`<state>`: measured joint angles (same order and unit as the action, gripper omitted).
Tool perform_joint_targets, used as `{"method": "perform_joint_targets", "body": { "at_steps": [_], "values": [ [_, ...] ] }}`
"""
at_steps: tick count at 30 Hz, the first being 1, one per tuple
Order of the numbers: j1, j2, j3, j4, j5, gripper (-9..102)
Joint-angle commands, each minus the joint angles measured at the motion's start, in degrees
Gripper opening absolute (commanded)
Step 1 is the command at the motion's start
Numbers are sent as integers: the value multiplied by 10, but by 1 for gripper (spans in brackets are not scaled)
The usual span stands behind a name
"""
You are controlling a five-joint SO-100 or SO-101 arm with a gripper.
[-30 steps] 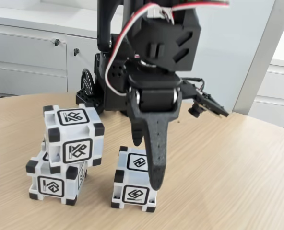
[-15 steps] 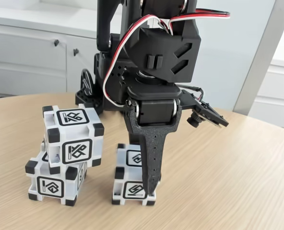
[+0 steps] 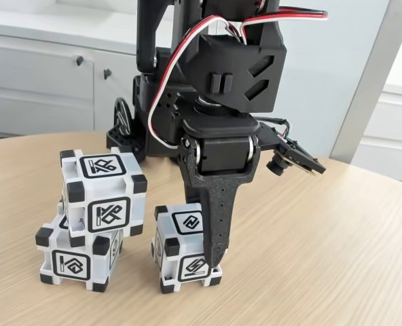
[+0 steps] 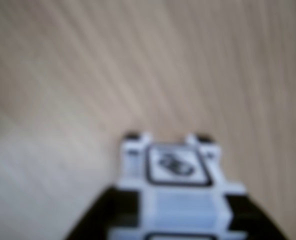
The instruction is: Stack cubes from left to right.
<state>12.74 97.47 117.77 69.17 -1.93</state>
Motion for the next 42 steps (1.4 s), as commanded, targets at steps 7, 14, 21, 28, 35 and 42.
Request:
{"method": "perform_joint_targets", "body": {
  "at_steps": [7,14,21,28,35,42],
  "values": [
    [6,10,-15,5,-2,20],
    [6,27,-15,9,6,18],
    [-3,121,-9,5,16,19],
    [-3,162,-16,4,56,19],
    [-4,220,-18,4,92,19],
    [-4,290,-18,4,129,19]
  ]
}}
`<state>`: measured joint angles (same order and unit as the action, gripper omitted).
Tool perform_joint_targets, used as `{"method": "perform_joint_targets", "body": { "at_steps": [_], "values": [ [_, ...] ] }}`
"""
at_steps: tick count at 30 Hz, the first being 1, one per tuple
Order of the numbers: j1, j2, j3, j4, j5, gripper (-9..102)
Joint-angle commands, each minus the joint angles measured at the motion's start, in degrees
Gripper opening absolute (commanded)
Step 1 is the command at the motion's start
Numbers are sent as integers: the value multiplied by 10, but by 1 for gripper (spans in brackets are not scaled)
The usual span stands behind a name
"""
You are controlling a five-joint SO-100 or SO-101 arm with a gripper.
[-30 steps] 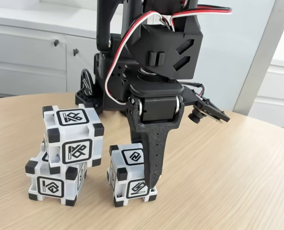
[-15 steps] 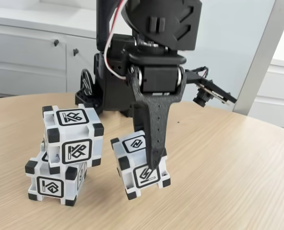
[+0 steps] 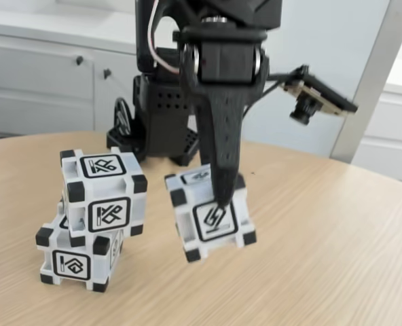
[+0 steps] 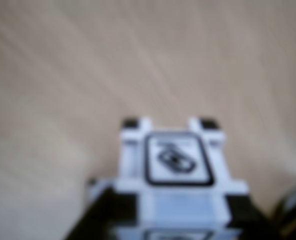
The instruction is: Stack cubes from left to right.
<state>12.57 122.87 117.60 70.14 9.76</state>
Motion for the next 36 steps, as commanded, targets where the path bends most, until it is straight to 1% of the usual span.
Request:
{"method": "perform_joint_targets", "body": {
  "at_steps": [1,19,29,36],
  "values": [
    [-3,46,-17,-6,18,19],
    [-4,256,-18,-6,123,18],
    [-4,322,-18,-6,135,17],
    [-3,338,-17,2,116,17]
  ]
}}
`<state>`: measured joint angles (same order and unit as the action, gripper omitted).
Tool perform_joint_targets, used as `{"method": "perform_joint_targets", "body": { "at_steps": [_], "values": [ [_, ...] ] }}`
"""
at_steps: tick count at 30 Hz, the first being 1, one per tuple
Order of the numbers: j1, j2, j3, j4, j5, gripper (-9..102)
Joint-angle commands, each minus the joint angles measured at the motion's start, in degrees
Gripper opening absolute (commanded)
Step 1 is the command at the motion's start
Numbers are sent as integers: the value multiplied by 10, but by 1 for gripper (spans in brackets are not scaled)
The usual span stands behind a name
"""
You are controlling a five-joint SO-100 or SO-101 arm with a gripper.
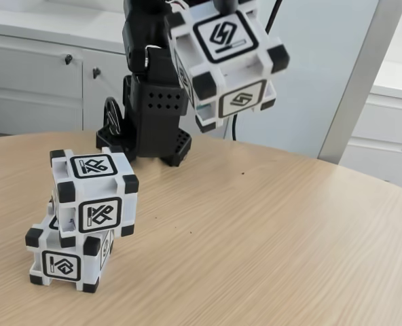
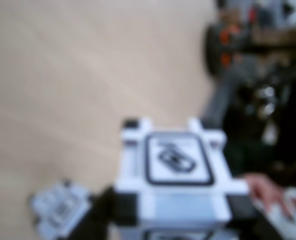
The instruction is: Stack cubes from left to right.
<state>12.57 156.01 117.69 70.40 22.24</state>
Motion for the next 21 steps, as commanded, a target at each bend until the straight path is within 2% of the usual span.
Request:
{"method": "perform_joint_targets", "body": {
  "at_steps": [1,21],
  "values": [
    [-3,7,-18,-1,-13,17],
    [8,-5,-18,0,-100,16]
  ]
}}
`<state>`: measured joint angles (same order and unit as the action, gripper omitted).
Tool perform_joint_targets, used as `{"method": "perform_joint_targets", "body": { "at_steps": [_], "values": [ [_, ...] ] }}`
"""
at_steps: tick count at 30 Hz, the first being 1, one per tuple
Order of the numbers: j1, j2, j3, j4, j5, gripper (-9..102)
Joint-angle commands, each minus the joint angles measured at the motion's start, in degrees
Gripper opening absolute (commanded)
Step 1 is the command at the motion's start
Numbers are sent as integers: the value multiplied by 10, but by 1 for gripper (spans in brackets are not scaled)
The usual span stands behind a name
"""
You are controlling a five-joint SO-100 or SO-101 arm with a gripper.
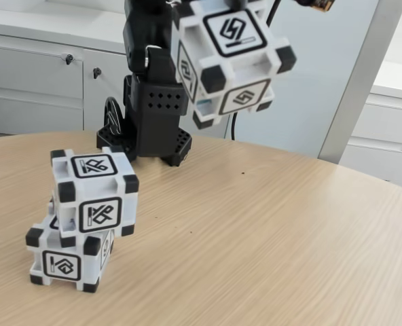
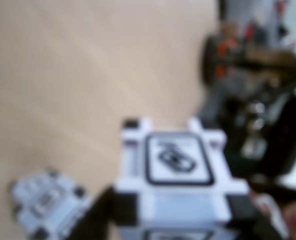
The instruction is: Stack cubes from left to right.
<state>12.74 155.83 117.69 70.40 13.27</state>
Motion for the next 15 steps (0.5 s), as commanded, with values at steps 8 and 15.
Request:
{"method": "perform_joint_targets", "body": {
  "at_steps": [8,15],
  "values": [
    [6,-45,-16,1,-23,16],
    [7,-80,-18,2,-24,16]
  ]
}}
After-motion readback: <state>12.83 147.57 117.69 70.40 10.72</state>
